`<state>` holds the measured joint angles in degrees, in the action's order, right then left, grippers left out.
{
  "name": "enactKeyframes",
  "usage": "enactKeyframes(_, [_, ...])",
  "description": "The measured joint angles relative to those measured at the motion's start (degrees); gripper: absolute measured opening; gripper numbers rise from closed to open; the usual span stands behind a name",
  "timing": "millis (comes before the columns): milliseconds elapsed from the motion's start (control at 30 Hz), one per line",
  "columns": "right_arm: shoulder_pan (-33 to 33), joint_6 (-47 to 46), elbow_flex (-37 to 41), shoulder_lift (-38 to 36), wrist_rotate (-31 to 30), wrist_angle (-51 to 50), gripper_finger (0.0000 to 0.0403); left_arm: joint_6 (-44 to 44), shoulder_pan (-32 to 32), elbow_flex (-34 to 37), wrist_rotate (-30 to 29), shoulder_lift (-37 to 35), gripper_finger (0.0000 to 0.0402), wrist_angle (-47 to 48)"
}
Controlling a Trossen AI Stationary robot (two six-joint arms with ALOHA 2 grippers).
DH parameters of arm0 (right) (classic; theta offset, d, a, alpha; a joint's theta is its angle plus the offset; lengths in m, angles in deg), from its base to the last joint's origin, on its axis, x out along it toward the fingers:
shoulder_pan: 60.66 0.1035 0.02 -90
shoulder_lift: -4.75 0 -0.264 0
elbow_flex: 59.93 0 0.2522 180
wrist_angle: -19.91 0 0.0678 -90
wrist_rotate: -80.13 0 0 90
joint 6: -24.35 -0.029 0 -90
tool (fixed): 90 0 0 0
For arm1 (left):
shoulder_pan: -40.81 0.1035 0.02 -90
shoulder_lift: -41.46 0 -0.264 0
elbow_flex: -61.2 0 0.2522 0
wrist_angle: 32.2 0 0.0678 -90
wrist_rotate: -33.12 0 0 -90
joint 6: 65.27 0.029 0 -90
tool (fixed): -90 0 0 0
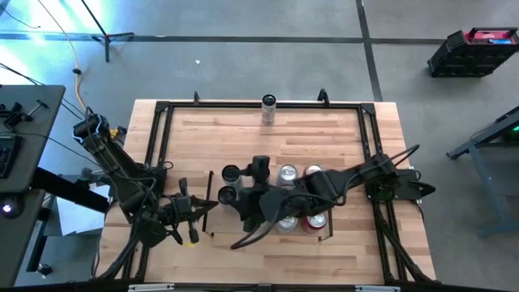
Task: Place canned beverage on shelf
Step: Put the right white-pink soda can on the shelf aligned with the other white-pink soda cans, then put the white-pink soda can on the shelf aligned with the other white-pink soda cans
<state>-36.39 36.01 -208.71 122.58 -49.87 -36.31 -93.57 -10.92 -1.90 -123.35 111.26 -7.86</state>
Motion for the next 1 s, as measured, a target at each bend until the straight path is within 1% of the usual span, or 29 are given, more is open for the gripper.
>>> enactKeyframes(100, [0.7,0.0,0.0,-0.3,-2.3,-0.8,0.0331,0.3,0.6,0.0,0.0,0.0,0.0000,0.0])
enactKeyframes(233, [1.2,-1.5,0.0,-0.4,-5.3,-4.0,0.0331,0.4,1.8,0.0,2.8,0.0,0.0000,-0.3])
enactKeyframes(300, [1.3,-2.7,0.0,-0.4,-6.6,-5.7,0.0331,1.5,1.9,0.0,3.2,0.1,0.0000,-1.6])
enactKeyframes(433, [1.2,-5.3,0.0,-0.4,-7.1,-9.0,0.0331,2.9,1.6,0.0,3.4,0.1,0.0000,-2.1])
enactKeyframes(600, [1.1,-7.2,0.1,-1.4,-8.2,-13.5,0.0331,3.0,-0.9,0.0,3.4,-1.4,0.0000,-0.7])
enactKeyframes(733, [0.9,-13.1,0.1,-5.7,-10.6,-17.5,0.0331,4.5,-2.7,0.0,2.9,-4.9,0.0000,-0.4])
enactKeyframes(800, [0.0,-16.7,0.0,-8.3,-10.4,-20.3,0.0331,6.6,-3.1,0.0,2.1,-7.3,0.0000,-0.5])
enactKeyframes(933, [-2.3,-22.4,0.0,-12.0,-9.2,-26.8,0.0331,14.5,-3.5,0.0,1.1,-13.6,0.0000,-0.9])
enactKeyframes(1000, [-3.5,-23.8,0.0,-13.3,-7.6,-29.8,0.0331,18.2,-3.3,0.0,-0.3,-17.4,0.0000,-2.6])
